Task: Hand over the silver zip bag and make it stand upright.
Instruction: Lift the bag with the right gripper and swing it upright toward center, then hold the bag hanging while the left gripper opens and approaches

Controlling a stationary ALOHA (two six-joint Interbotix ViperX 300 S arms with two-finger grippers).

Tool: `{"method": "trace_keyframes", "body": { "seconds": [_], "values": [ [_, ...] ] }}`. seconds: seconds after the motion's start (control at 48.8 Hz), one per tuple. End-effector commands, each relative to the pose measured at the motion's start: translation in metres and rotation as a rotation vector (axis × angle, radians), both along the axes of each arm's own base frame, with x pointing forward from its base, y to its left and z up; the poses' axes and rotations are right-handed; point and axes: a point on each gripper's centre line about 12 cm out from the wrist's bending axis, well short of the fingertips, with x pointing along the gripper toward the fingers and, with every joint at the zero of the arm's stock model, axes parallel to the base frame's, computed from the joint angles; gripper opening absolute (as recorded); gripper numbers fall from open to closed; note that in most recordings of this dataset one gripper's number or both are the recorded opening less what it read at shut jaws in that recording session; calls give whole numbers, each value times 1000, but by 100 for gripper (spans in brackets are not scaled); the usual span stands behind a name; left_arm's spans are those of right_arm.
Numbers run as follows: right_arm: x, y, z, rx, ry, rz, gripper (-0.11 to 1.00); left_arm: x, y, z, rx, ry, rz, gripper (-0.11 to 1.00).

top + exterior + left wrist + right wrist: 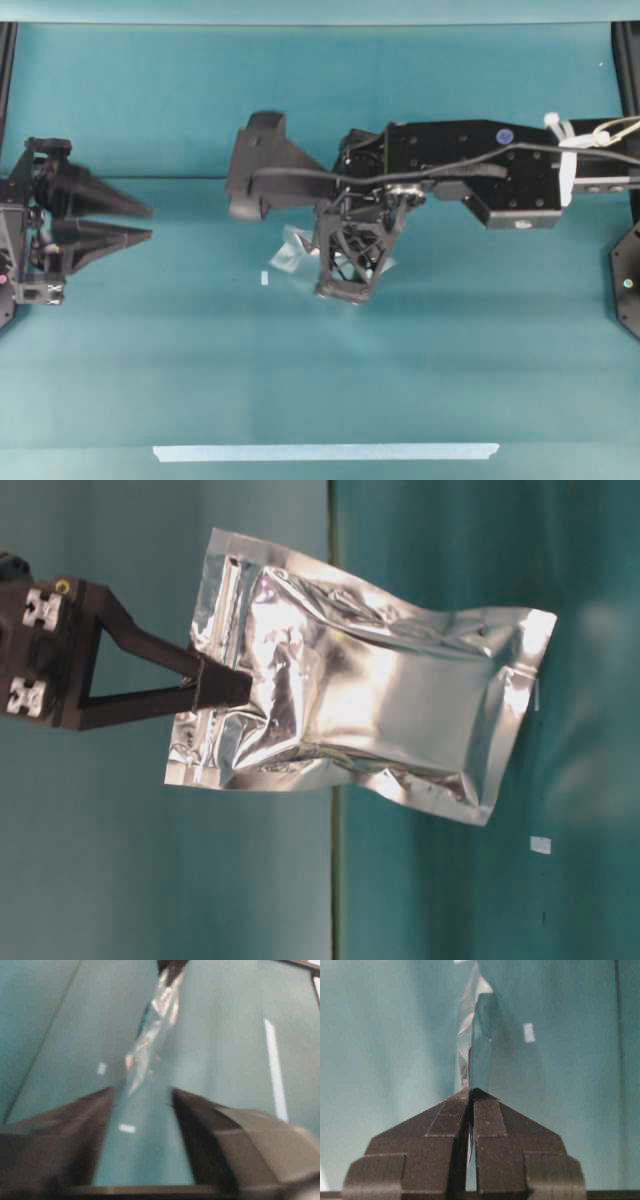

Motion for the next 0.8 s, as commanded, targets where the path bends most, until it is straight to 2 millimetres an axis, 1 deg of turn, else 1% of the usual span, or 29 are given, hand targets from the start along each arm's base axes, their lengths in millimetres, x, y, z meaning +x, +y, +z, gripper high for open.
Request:
{"method": "trace_keyframes", "body": {
  "seconds": [0.0, 0.061, 0.123, 0.225, 0.471, 0.779],
  "values": [
    [0, 4, 13, -27, -25, 69, 2, 3, 1, -3, -9, 26, 4, 73],
    [0, 6, 13, -35, -19, 105, 2, 5, 1, -6, -8, 46, 3, 89],
    [-1, 7, 13, -43, -11, 133, 2, 6, 1, -10, 1, 63, 0, 97],
    [-1, 7, 13, -53, -4, 163, 2, 9, 1, -16, 1, 91, 0, 93],
    [0, 9, 10, -79, 6, 237, 2, 13, 1, -26, -1, 129, 0, 96],
    [5, 11, 4, -93, 18, 303, 2, 13, 1, -27, -3, 134, 0, 96]
  ]
}}
